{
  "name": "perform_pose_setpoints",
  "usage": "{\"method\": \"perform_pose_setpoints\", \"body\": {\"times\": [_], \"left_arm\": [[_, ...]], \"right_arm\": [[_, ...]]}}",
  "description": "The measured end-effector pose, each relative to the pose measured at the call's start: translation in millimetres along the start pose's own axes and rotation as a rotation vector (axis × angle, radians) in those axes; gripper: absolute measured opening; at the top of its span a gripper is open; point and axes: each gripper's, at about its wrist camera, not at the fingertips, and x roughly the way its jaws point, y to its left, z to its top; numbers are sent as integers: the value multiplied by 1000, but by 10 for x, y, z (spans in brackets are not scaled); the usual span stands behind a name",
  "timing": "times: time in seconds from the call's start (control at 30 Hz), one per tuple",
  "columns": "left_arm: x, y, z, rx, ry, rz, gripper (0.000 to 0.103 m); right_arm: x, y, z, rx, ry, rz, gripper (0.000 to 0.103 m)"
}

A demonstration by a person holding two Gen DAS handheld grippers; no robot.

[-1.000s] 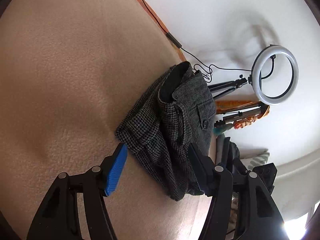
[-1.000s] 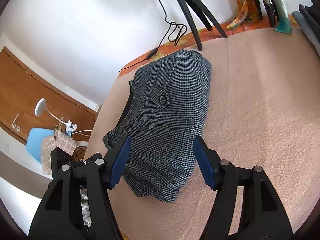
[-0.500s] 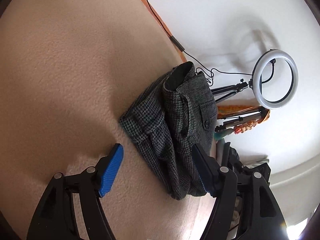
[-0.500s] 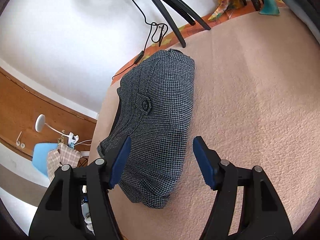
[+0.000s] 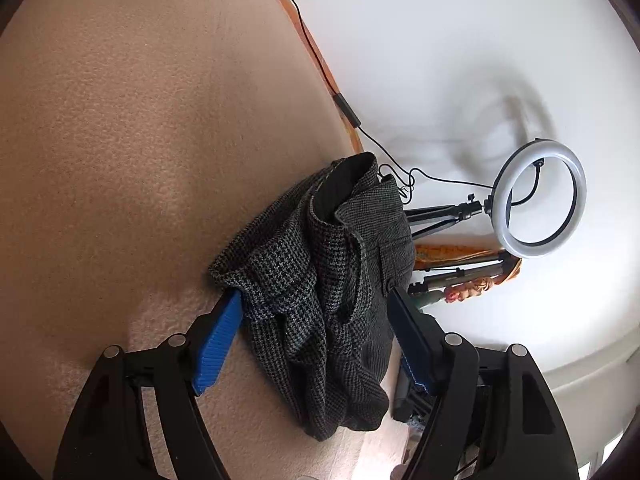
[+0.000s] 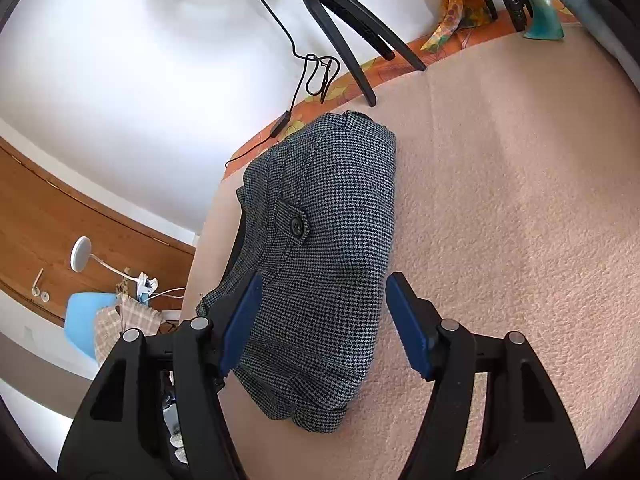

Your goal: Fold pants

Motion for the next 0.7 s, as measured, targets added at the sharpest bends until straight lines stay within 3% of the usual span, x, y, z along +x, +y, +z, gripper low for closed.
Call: {"method": "perform_pose_setpoints", "body": {"times": [0.2,0.23,0.47,0.7], "left_arm": [[61,-99,-37,35,-57,130,76],[83,-121,-36,37,-65,133,83],[207,-171,16,58,-71,137,82],[264,-115,14,115,-63,143,52]], "right_arm": [[125,-62,129,10,8,-26,67],[168,-89,171,22,9,-30,67],[534,-266,483,65,33,-44,67],[818,-439,568,164,39,68,67]]}}
